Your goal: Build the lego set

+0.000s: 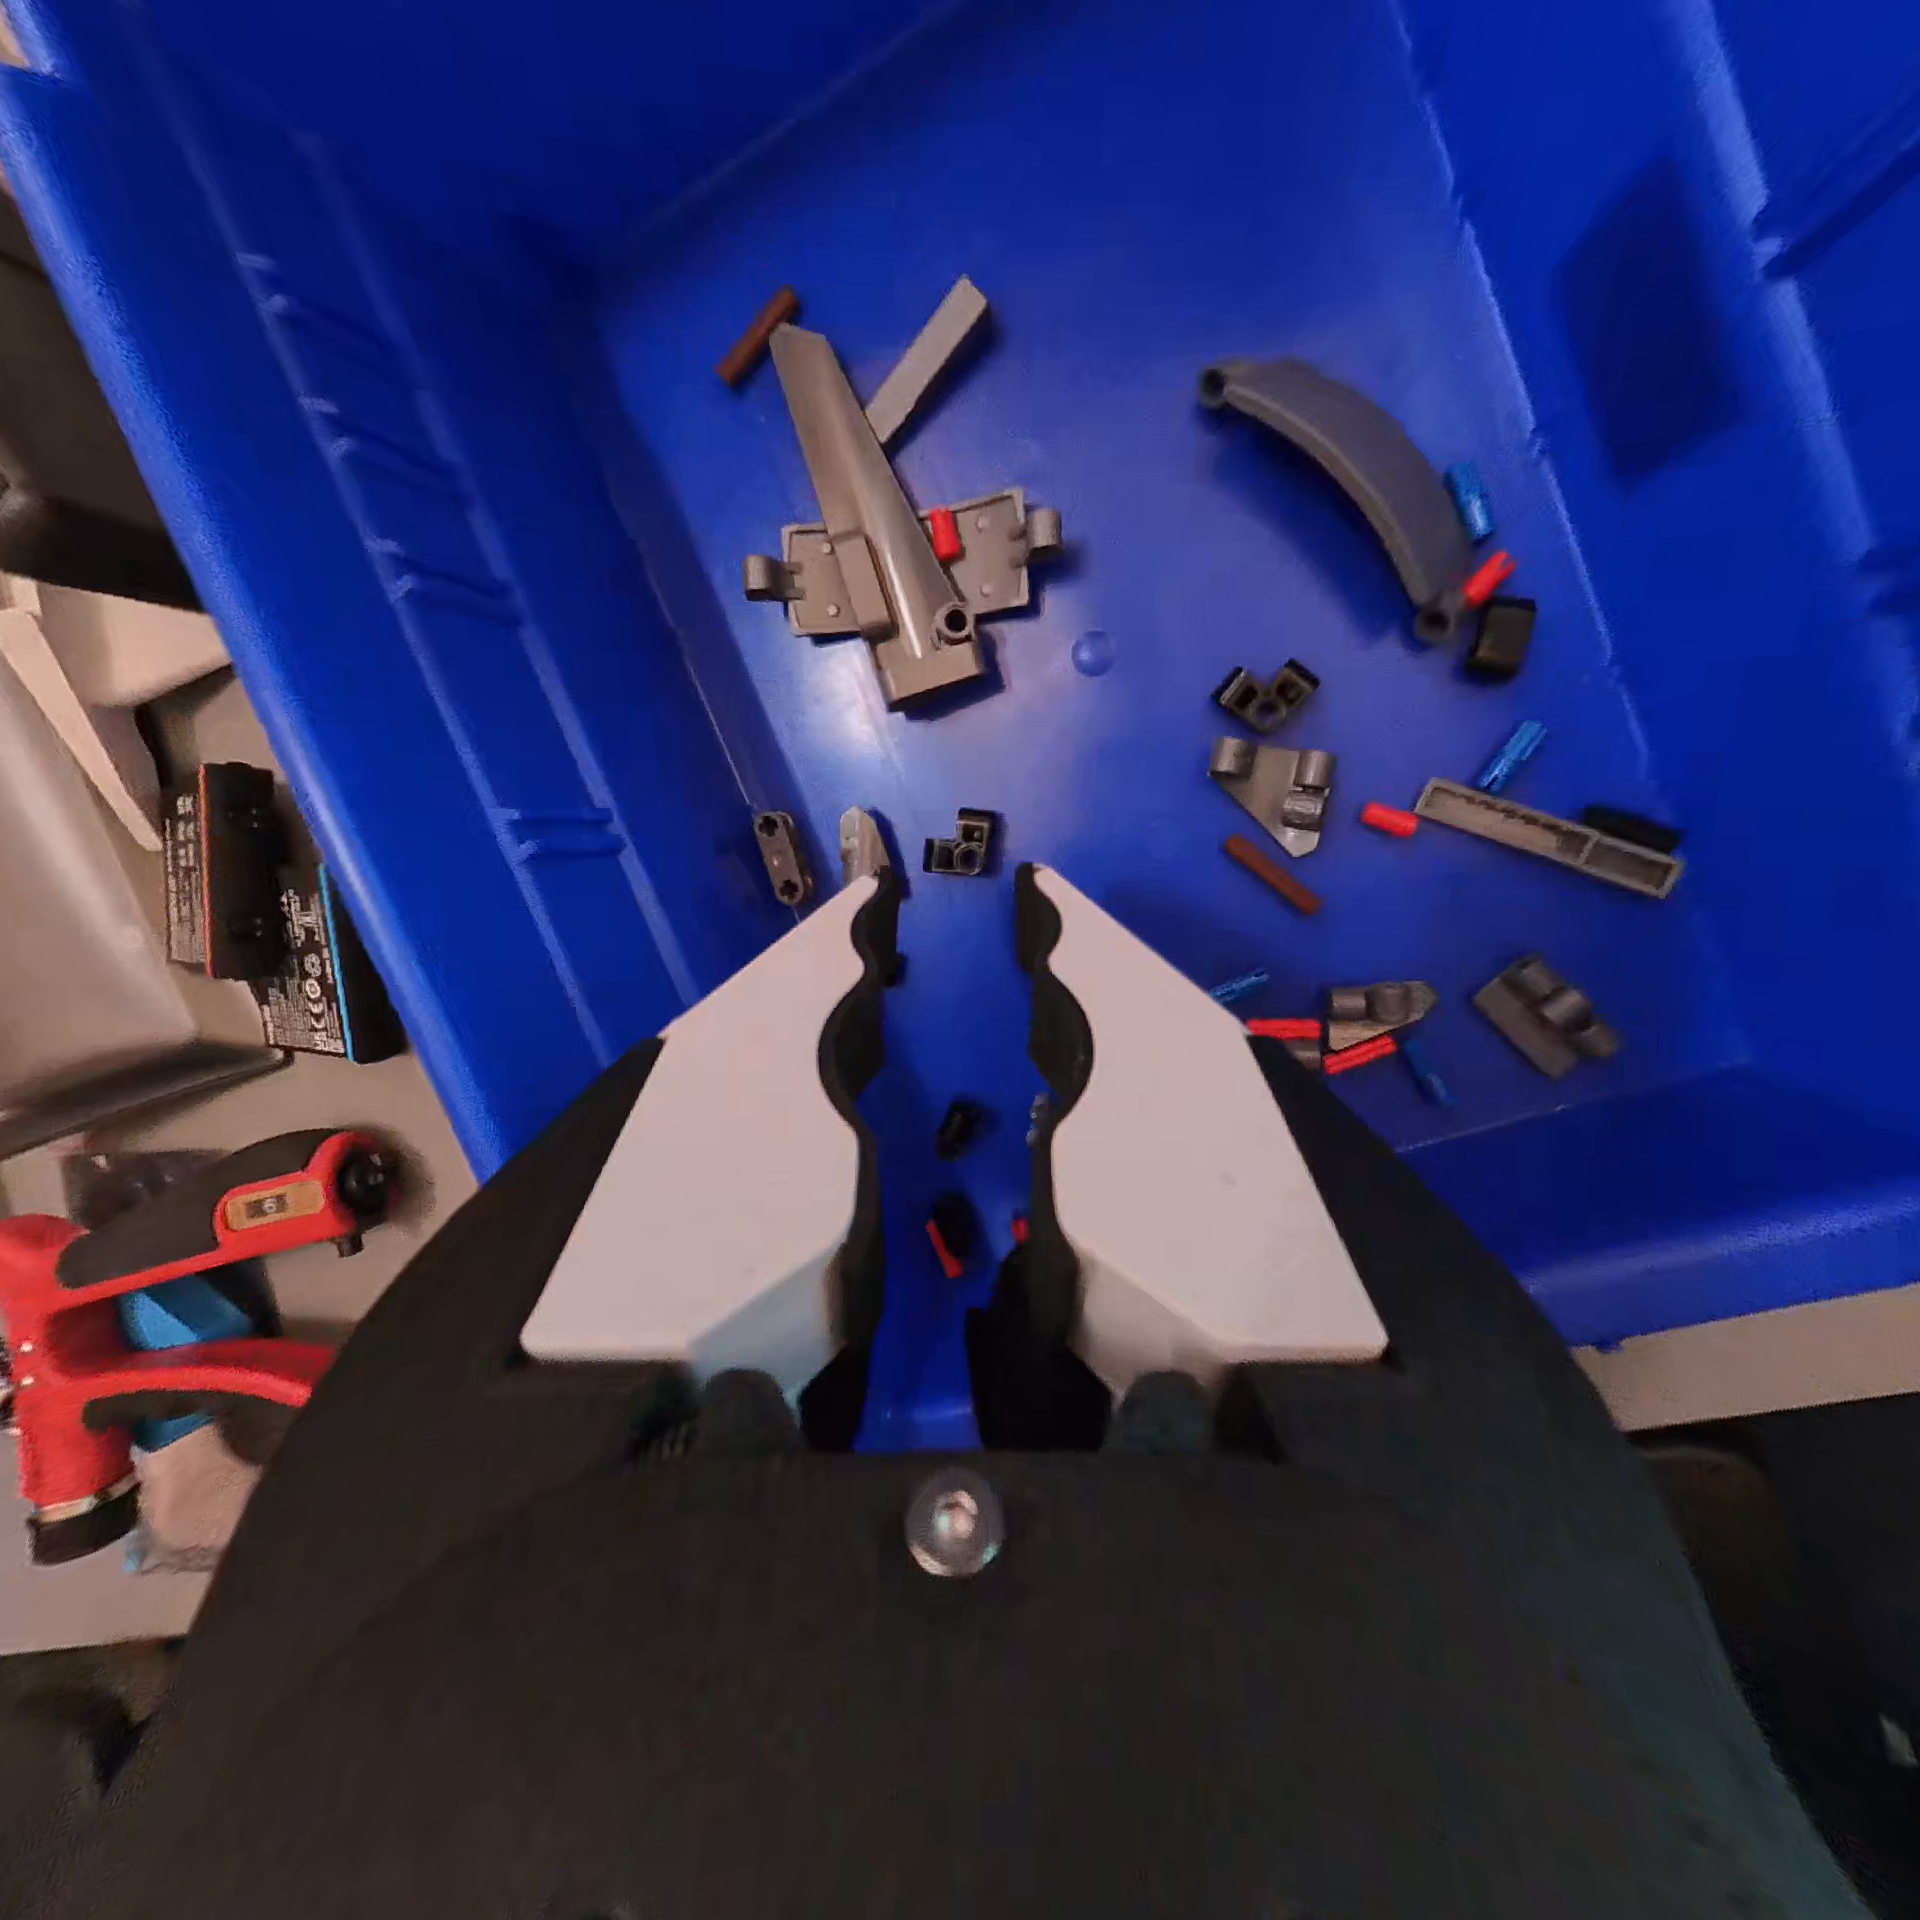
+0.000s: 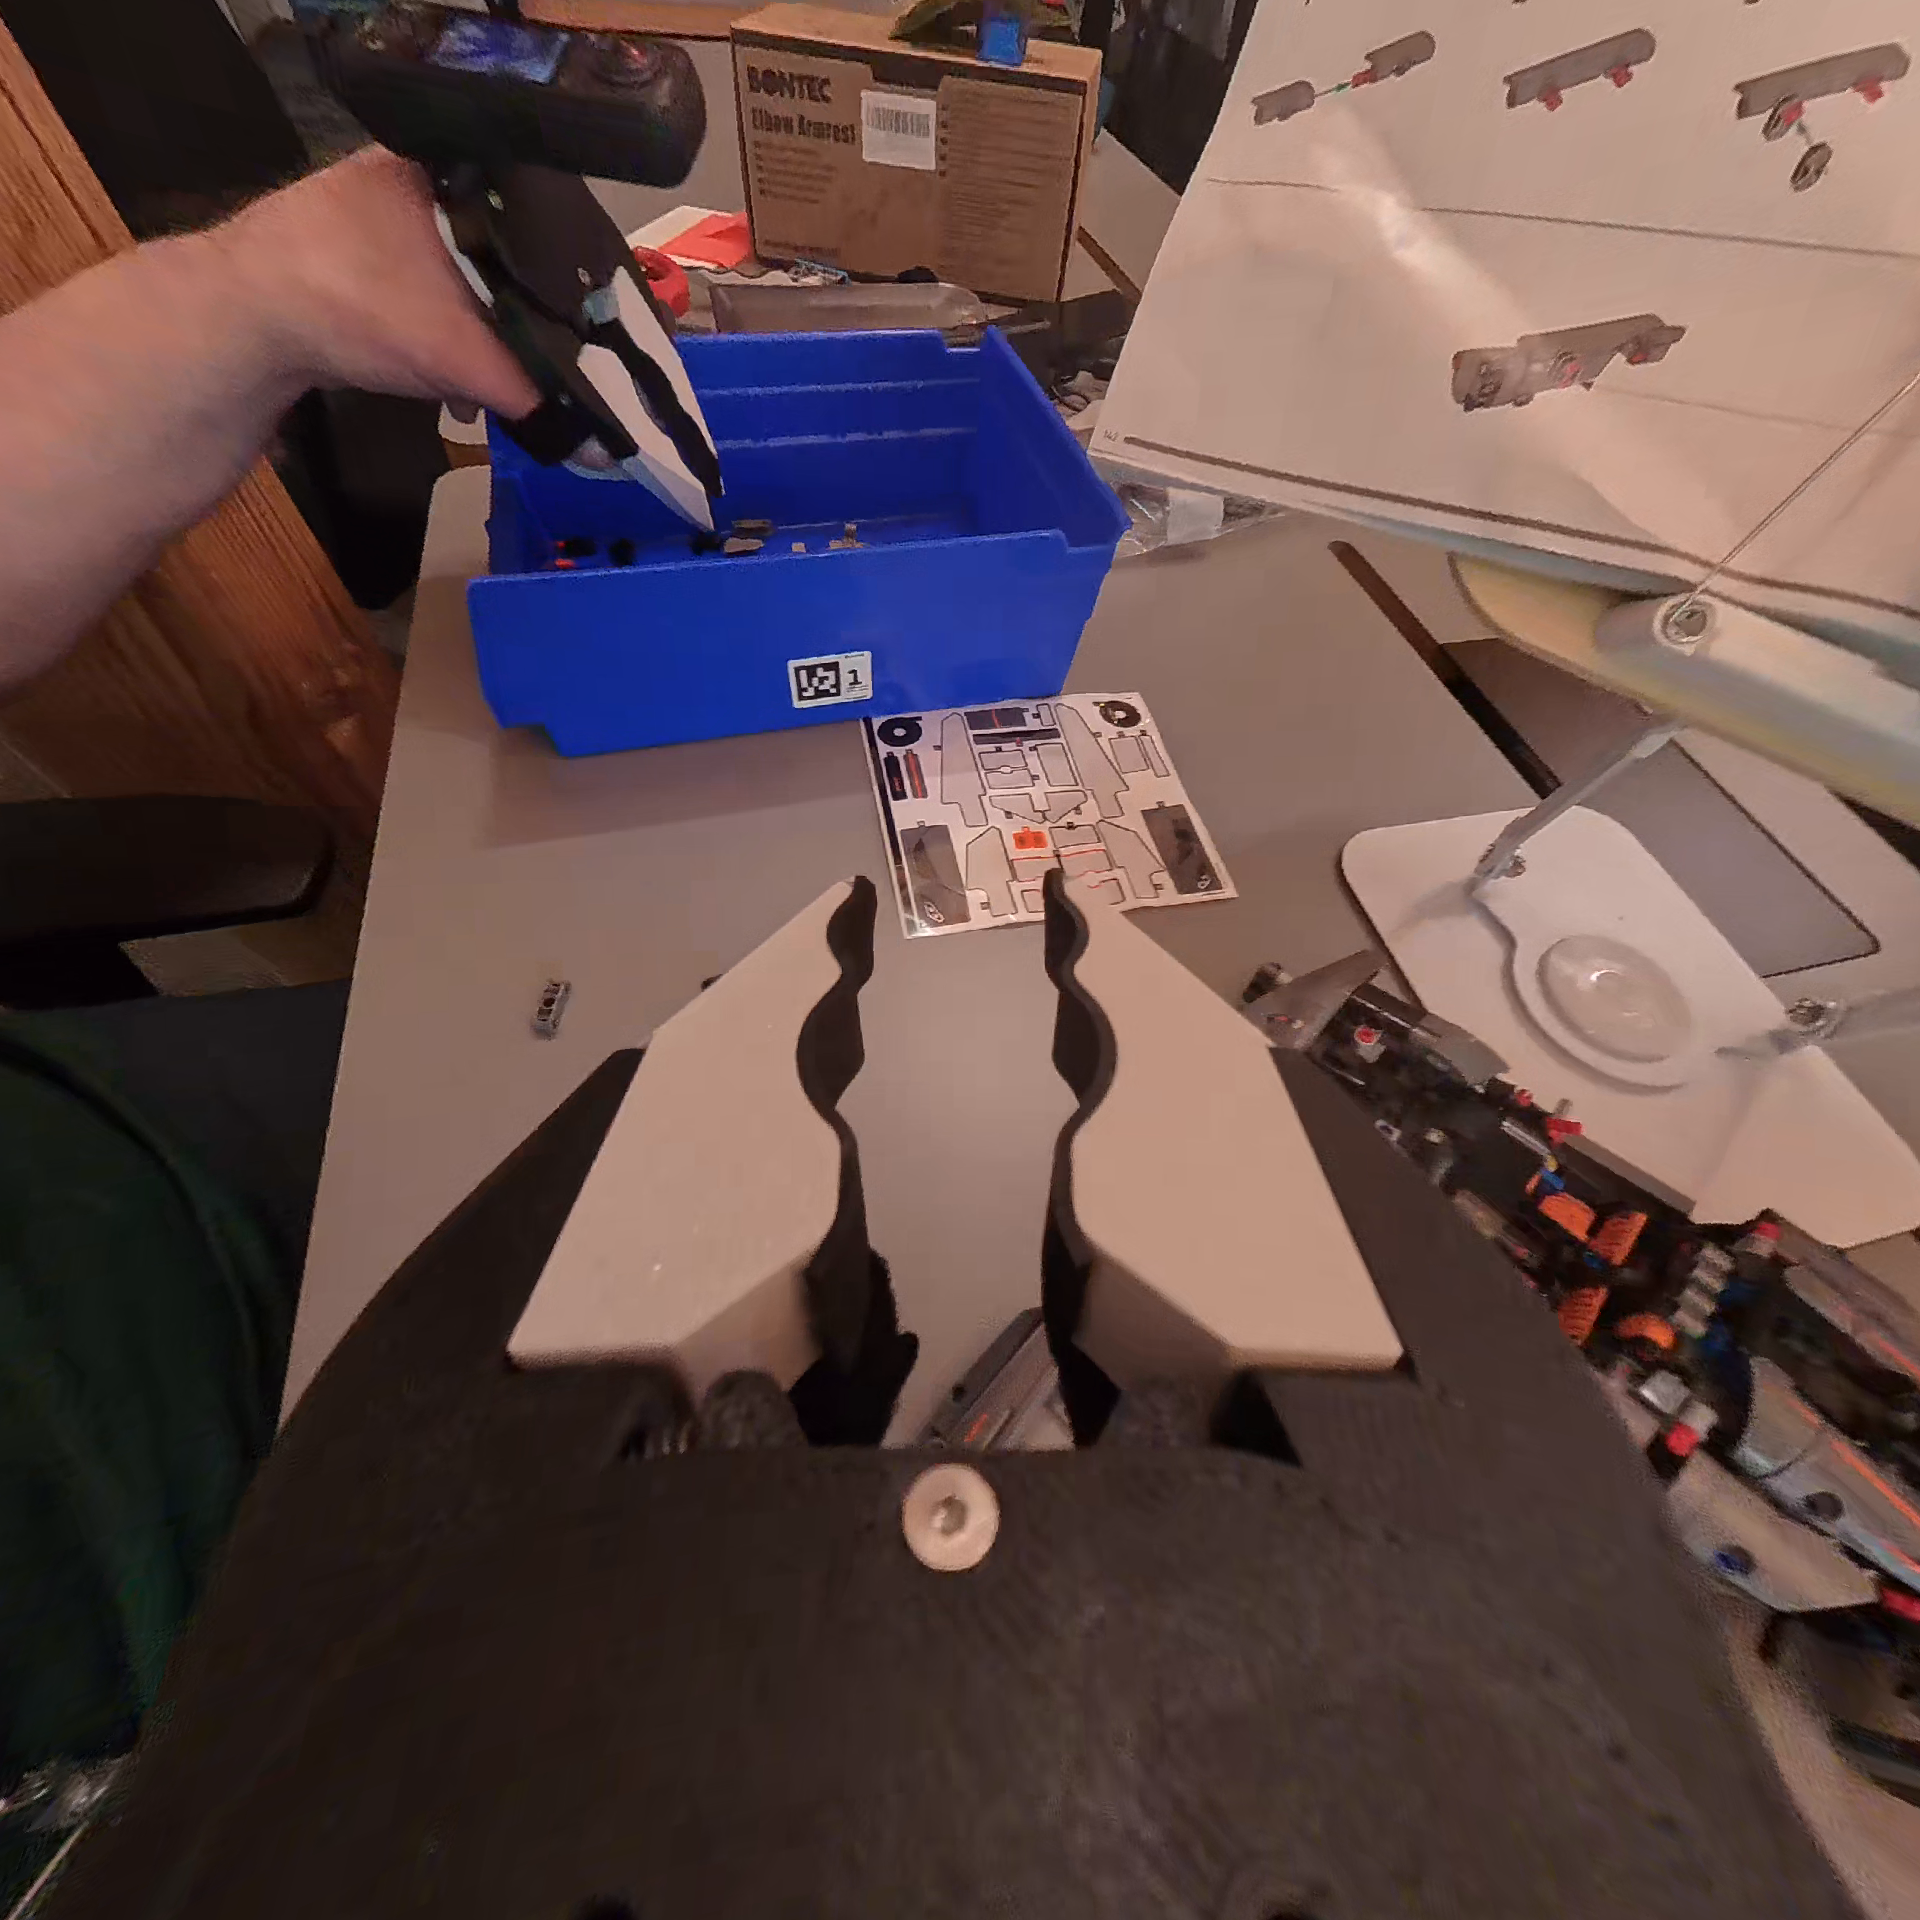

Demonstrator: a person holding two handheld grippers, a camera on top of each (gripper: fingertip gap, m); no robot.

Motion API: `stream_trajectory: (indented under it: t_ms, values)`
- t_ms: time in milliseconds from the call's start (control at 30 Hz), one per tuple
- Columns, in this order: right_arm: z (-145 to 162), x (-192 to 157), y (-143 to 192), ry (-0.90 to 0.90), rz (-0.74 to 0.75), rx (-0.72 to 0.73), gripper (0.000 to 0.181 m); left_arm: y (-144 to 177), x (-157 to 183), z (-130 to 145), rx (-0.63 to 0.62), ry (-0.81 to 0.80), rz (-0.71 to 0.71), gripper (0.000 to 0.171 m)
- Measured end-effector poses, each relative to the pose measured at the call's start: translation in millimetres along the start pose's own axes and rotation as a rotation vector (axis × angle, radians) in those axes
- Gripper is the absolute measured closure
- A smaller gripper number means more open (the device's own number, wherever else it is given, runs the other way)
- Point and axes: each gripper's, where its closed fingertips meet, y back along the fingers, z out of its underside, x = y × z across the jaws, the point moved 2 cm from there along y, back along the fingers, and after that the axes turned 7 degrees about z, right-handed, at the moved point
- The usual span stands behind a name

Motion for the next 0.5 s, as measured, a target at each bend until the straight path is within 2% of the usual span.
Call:
stream_trajectory:
  t_ms: [67, 167, 233, 300, 500]
  values:
    - [5, -6, -5, -0.032, -0.025, 0.002, 0.15, -3, 5, 1, -0.034, -0.024, 0.024, 0.153]
    - [18, -17, -18, -0.047, -0.069, -0.029, 0.148, 6, 26, 0, 0.005, -0.038, 0.158, 0.151]
    - [24, -24, -28, -0.069, -0.105, -0.029, 0.149, 15, 36, 10, -0.019, -0.044, 0.214, 0.15]
    - [27, -30, -38, -0.102, -0.139, -0.016, 0.15, 19, 34, 26, -0.086, -0.052, 0.181, 0.15]
    - [32, -43, -61, -0.14, -0.206, 0.001, 0.151, 6, 41, 62, -0.306, -0.055, 0.255, 0.142]
